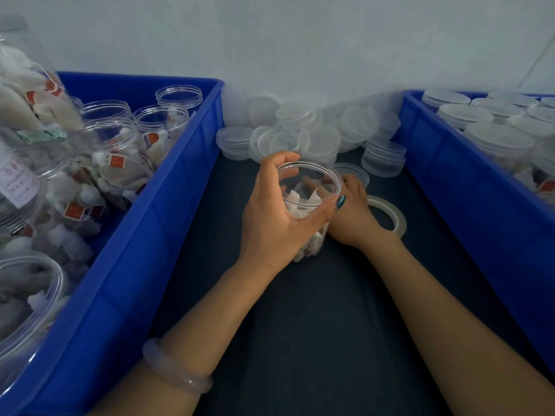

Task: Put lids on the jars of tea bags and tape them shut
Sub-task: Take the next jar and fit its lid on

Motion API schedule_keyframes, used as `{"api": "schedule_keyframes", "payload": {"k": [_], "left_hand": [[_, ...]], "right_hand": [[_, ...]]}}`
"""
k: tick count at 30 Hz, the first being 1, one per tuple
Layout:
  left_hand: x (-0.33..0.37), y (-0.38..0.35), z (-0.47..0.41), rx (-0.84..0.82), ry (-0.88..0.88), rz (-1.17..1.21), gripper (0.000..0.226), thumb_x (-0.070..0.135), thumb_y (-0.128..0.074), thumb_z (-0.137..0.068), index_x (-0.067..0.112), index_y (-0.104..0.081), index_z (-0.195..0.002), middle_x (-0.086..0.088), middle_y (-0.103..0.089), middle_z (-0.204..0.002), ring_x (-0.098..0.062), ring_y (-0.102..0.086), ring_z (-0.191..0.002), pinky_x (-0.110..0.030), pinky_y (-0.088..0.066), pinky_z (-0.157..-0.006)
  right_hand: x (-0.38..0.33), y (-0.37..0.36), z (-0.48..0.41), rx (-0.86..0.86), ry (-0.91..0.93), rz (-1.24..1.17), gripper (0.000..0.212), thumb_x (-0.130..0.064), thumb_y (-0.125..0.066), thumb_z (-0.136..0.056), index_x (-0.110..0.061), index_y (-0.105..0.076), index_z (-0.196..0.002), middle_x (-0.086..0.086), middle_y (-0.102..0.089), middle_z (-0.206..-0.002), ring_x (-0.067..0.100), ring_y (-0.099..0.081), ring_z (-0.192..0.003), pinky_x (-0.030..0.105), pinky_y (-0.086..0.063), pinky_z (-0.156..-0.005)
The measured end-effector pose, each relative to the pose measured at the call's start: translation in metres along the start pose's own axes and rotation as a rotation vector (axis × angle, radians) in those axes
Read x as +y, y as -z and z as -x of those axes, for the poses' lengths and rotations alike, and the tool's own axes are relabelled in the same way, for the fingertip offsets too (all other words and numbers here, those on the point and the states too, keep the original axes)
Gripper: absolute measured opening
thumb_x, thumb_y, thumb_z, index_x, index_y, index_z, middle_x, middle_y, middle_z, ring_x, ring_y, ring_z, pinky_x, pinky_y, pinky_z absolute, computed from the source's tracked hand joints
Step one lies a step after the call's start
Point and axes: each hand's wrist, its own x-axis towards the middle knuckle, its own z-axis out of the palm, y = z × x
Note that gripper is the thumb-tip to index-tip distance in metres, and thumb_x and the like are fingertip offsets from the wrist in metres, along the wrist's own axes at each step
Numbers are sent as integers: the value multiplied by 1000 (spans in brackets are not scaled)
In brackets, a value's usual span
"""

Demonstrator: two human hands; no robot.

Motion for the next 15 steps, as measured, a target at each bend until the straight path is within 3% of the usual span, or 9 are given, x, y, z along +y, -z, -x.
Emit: {"api": "schedule_keyframes", "payload": {"k": [2, 3, 6, 7, 9, 12, 15], "left_hand": [[0, 0, 0, 1, 2, 8, 76, 55, -74, -73, 19, -45, -134, 12, -54, -135, -9, -57, -123, -37, -52, -99], [0, 0, 0, 2, 2, 11, 76, 55, -74, -73, 19, -45, -134, 12, -54, -135, -9, -57, -123, -37, -51, -99], [0, 0, 0, 9, -14, 7, 79, 56, -73, -74, 20, -42, -136, 12, -52, -138, -9, -56, -124, -36, -52, -99], [-1, -1, 0, 13, -23, 1, 80, 55, -74, -74, 20, -40, -138, 13, -51, -139, -8, -56, -125, -36, -52, -98], [-2, -1, -1, 28, -39, -8, 87, 54, -76, -75, 20, -34, -143, 14, -51, -140, -6, -56, -125, -36, -53, -97], [-4, -2, 0, 51, -18, -13, 102, 51, -81, -74, 22, -21, -150, 13, -54, -137, -4, -61, -118, -35, -58, -89], [-5, -1, 1, 54, -15, -5, 102, 48, -81, -72, 26, -17, -148, 5, -55, -136, -7, -64, -114, -36, -59, -87]], "right_hand": [[3, 3, -2, 140, -47, -197, 46, -37, -54, -100, -29, -48, -145, 13, -42, -145, 32, -35, -137, 44, -33, -113], [4, 9, -1, 230, -75, -344, 49, -40, -55, -100, -34, -46, -147, 11, -44, -142, 26, -40, -134, 41, -38, -110], [-2, 37, 10, 496, 1, -741, 53, -59, -48, -97, -44, -41, -147, -8, -49, -134, 1, -44, -128, 22, -38, -109], [-6, 45, 15, 546, 69, -826, 51, -59, -47, -97, -42, -44, -145, -14, -52, -134, 1, -46, -130, 26, -39, -110], [-17, 57, 25, 530, 221, -893, 47, -50, -51, -98, -33, -52, -142, -13, -57, -136, 11, -51, -132, 38, -44, -110], [-32, 63, 33, 370, 361, -766, 44, -34, -61, -94, -18, -62, -135, 0, -59, -138, 14, -50, -134, 36, -43, -111], [-39, 63, 36, 263, 376, -721, 43, -19, -65, -88, -16, -66, -131, 5, -58, -135, 13, -51, -132, 41, -43, -111]]}}
